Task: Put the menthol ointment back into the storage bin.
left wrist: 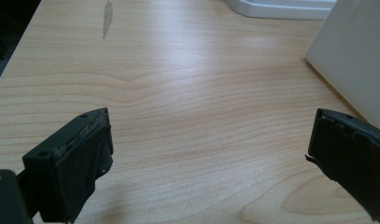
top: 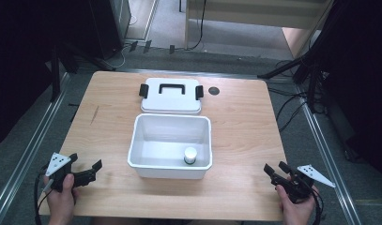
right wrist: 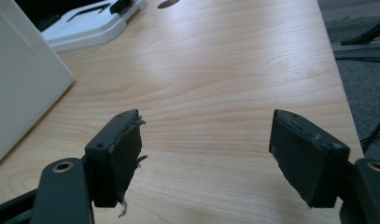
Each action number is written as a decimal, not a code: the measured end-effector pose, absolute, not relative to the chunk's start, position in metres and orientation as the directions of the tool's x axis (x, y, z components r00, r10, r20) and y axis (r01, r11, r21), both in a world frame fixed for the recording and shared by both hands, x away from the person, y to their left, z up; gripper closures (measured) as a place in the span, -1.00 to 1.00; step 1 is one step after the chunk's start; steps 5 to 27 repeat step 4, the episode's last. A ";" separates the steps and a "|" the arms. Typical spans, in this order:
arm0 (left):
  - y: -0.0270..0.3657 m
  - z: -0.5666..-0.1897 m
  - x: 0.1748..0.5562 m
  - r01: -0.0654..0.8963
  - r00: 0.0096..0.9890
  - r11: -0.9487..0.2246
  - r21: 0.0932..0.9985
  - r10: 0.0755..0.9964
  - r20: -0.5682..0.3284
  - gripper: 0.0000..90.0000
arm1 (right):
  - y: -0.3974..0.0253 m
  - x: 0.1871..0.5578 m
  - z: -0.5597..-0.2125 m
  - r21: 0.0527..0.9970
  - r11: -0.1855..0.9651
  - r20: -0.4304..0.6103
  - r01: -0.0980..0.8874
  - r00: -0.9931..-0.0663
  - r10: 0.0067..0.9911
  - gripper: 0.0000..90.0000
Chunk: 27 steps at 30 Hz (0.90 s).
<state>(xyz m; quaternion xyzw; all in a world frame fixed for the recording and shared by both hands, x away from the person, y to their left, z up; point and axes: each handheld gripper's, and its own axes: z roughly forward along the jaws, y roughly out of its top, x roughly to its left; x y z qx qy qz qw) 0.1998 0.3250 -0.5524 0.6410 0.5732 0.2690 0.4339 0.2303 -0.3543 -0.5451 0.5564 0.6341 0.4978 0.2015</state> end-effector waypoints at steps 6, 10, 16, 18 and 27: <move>0.325 -0.552 0.199 0.500 0.194 0.039 0.865 0.969 -0.155 -0.99 | -0.345 0.233 -0.546 0.852 -0.036 0.232 0.522 -0.316 0.920 -0.45; 0.325 -0.552 0.199 0.500 0.194 0.039 0.865 0.969 -0.155 -0.99 | -0.345 0.233 -0.546 0.852 -0.036 0.232 0.522 -0.316 0.920 -0.45; 0.325 -0.552 0.199 0.500 0.194 0.039 0.865 0.969 -0.155 -0.99 | -0.345 0.233 -0.546 0.852 -0.036 0.232 0.522 -0.316 0.920 -0.45; 0.325 -0.552 0.199 0.500 0.194 0.039 0.865 0.969 -0.155 -0.99 | -0.345 0.233 -0.546 0.852 -0.036 0.232 0.522 -0.316 0.920 -0.45; 0.325 -0.552 0.199 0.500 0.194 0.039 0.865 0.969 -0.155 -0.99 | -0.345 0.233 -0.546 0.852 -0.036 0.232 0.522 -0.316 0.920 -0.45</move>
